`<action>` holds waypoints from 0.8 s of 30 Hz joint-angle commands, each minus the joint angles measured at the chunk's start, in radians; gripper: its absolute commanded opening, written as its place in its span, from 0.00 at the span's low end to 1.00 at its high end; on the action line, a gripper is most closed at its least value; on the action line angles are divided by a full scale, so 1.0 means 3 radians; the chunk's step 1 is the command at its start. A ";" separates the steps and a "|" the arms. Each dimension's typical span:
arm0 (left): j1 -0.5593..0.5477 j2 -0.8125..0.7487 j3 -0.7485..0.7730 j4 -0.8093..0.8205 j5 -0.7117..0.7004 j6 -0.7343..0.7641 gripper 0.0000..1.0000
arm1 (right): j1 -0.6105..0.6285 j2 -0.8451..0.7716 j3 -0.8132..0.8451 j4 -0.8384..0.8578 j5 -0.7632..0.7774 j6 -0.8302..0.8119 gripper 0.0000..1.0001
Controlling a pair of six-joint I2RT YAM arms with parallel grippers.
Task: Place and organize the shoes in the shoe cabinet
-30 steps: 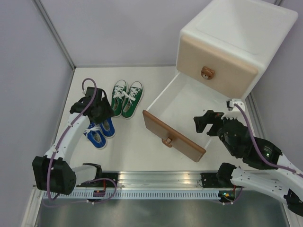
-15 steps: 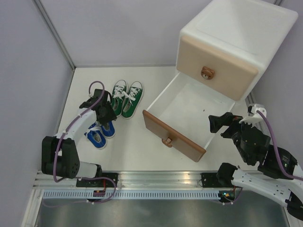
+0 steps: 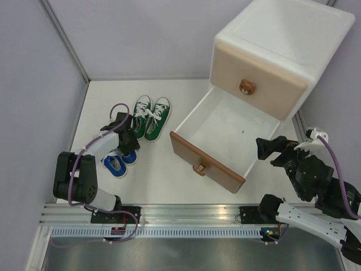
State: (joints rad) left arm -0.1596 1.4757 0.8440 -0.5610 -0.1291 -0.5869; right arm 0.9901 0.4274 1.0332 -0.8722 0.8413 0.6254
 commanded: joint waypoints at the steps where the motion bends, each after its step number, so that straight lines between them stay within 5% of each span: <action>1: -0.0015 0.0087 -0.0032 0.0157 -0.0035 -0.0079 0.50 | -0.0002 -0.0065 0.0038 -0.0038 0.0125 -0.0055 0.98; 9: -0.0015 -0.0138 -0.0022 0.0127 0.0016 -0.0007 0.03 | -0.0002 -0.0090 0.0053 -0.0089 0.0125 -0.0106 0.98; 24: -0.0117 -0.1181 0.0908 -0.0748 -0.0230 0.0381 0.02 | -0.0007 -0.0085 0.0156 -0.0155 0.0069 -0.0137 0.98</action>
State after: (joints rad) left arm -0.1761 1.1851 1.0004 -0.7620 -0.1612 -0.5457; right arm 0.9901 0.4065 1.0470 -0.9073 0.8547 0.5999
